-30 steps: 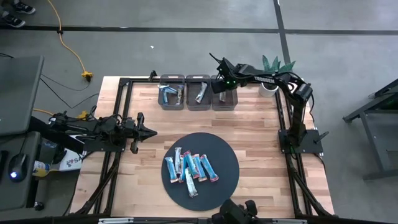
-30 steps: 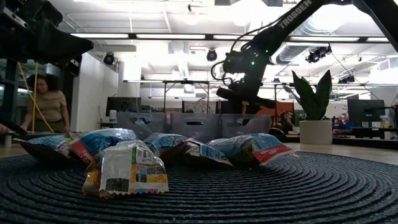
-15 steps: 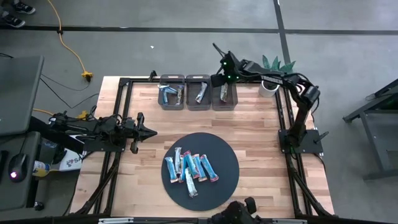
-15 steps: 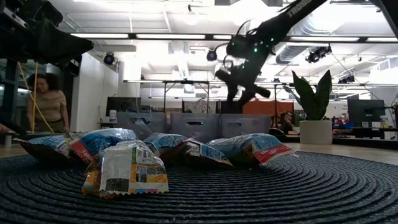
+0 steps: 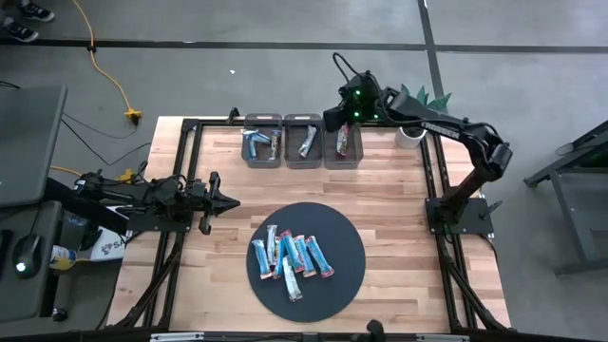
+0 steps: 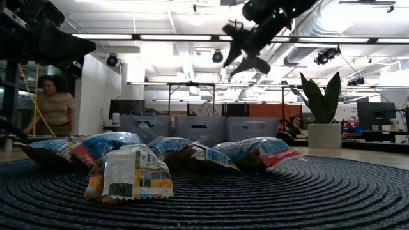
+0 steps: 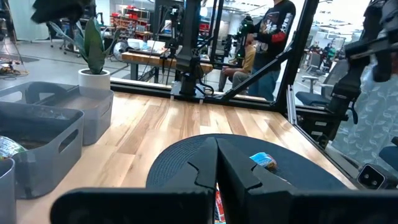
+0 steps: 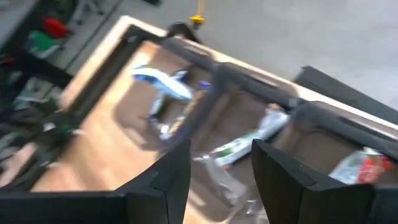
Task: Pick and place Granola Bars by type
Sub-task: Put the red granola bar into the right black bin
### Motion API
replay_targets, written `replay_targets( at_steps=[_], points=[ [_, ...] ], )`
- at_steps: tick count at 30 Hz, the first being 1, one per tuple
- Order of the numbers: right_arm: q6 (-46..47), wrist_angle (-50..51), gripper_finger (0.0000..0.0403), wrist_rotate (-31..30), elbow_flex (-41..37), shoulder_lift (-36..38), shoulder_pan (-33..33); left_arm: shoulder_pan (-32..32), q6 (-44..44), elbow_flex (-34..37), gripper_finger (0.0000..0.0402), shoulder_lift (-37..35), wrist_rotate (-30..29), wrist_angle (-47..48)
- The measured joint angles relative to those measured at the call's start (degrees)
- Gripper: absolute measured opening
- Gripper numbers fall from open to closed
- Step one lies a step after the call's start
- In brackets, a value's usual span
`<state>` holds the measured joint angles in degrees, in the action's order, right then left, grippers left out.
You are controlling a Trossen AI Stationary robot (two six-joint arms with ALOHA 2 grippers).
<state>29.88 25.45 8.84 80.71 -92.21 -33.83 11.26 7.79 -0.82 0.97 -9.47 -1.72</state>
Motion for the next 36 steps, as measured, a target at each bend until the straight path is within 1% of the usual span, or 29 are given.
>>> replay_targets(
  at_steps=[3, 11, 14, 18, 26, 28, 33, 36],
  points=[
    [0.73, -0.03, 0.0152, 1.6, 0.0, 1.82, 2.21, -0.02, 0.0, 0.02, 0.0001, 0.0, -0.01, -0.02],
    [4.25, 0.05, 0.0152, 1.9, 0.0, 4.95, 9.57, -0.02, 0.0, 0.02, 0.0001, 0.0, -0.02, 0.0],
    [6.13, 0.0, 0.0152, 2.45, 0.0, 5.24, 12.78, 0.0, 0.0, 0.01, 0.0001, 0.01, -0.01, -0.01],
    [8.93, -0.32, 0.0152, 4.74, 0.0, 5.29, 17.37, -0.02, 0.0, 0.0, 0.0001, 0.0, -0.02, -0.02],
    [12.41, -0.39, 0.0151, 6.55, 0.0, 5.29, 26.48, -0.01, 0.0, 0.0, 0.0001, 0.0, -0.01, 0.0],
    [13.64, -0.39, 0.0151, 5.68, 0.0, 5.29, 28.64, 0.0, 0.0, 0.0, 0.0001, 0.01, 0.0, 0.0],
    [16.19, -0.41, 0.0151, 0.59, 0.0, 5.29, 34.08, -0.02, 0.0, 0.01, 0.0001, 0.01, -0.01, -0.02],
    [18.72, -0.62, 0.0151, -1.38, 0.0, 5.01, 37.44, 0.0, 0.0, 0.02, 0.0001, 0.0, -0.01, -0.01]
  ],
)
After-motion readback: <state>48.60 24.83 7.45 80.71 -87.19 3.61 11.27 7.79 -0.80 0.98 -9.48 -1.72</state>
